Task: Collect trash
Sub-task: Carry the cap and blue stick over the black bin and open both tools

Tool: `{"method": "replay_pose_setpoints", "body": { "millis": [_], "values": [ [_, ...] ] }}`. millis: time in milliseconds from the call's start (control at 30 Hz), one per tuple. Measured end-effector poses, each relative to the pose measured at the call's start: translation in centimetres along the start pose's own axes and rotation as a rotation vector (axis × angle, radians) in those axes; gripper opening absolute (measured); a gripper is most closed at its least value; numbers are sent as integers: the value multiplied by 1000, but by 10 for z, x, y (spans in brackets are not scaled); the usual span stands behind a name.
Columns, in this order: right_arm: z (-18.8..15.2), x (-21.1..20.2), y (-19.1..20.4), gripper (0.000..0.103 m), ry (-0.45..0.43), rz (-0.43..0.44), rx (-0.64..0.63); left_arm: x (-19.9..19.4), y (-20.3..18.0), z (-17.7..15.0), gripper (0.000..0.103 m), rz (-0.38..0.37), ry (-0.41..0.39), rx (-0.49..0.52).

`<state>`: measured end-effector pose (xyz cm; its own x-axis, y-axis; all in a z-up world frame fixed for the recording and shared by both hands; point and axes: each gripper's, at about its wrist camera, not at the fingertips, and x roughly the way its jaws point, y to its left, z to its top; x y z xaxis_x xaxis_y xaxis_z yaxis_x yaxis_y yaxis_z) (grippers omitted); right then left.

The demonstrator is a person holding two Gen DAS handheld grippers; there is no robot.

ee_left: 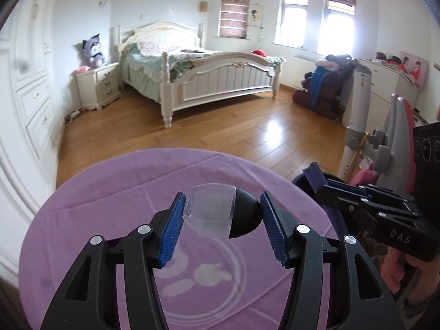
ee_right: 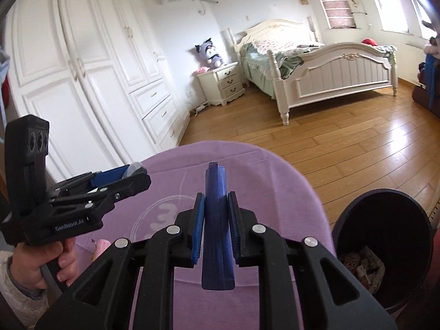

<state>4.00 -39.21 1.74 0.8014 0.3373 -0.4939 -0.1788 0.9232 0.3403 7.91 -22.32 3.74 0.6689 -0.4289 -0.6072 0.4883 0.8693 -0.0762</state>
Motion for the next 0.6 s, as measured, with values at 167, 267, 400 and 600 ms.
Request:
{"method": "replay_pose_setpoints", "body": {
  "millis": [167, 267, 400, 600],
  "values": [
    [4, -16, -49, 18, -44, -60, 90, 28, -51, 19, 56, -63, -11, 59],
    [3, -22, -74, 18, -60, -90, 136, 46, -80, 27, 56, -104, -10, 86],
    [0, -23, -106, 18, -67, -125, 200, 69, -114, 35, 56, -156, 4, 128],
    [-11, -28, -143, 18, -73, -168, 276, 106, -160, 39, 56, -228, 35, 160]
  ]
}}
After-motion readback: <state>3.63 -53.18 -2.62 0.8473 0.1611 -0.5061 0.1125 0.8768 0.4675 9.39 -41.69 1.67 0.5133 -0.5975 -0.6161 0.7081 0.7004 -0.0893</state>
